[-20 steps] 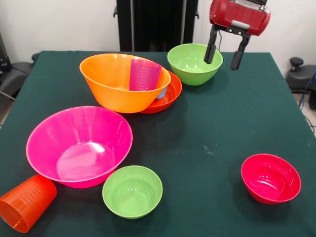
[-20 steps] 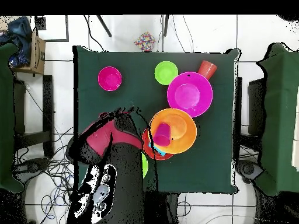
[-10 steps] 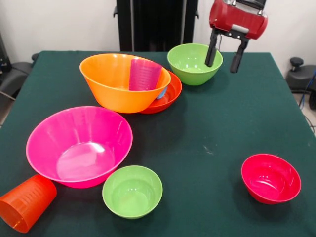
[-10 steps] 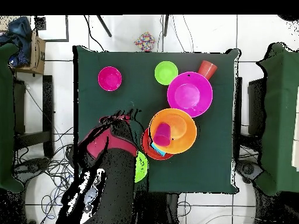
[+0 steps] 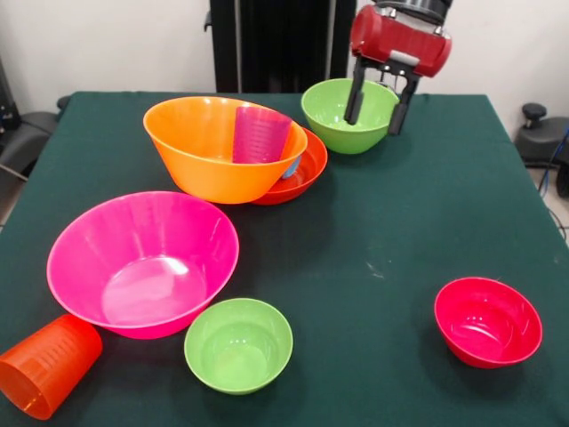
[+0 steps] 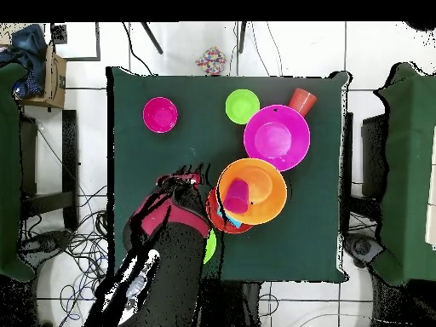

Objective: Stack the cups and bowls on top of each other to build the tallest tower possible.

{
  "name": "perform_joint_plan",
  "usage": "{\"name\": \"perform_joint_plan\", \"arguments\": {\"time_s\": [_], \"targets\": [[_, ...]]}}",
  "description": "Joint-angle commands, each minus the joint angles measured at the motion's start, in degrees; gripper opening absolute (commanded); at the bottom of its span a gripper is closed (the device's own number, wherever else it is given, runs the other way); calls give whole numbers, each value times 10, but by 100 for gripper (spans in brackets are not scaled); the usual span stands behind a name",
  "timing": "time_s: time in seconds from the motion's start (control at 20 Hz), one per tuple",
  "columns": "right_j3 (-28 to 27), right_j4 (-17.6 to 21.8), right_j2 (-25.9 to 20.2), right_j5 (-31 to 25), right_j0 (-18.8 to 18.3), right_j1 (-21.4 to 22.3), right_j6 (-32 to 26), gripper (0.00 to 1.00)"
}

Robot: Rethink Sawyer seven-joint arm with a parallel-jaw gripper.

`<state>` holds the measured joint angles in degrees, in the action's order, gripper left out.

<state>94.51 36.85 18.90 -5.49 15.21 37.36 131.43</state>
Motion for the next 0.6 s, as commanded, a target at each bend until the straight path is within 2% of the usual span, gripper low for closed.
{"name": "perform_joint_plan", "arguments": {"time_s": [0.05, 0.35, 0.6], "targets": [[27, 25, -3, 33, 11, -38, 29, 100], [27, 18, 3, 51, 18, -53, 32, 100], [13, -8, 39, 83, 45, -81, 57, 100]]}}
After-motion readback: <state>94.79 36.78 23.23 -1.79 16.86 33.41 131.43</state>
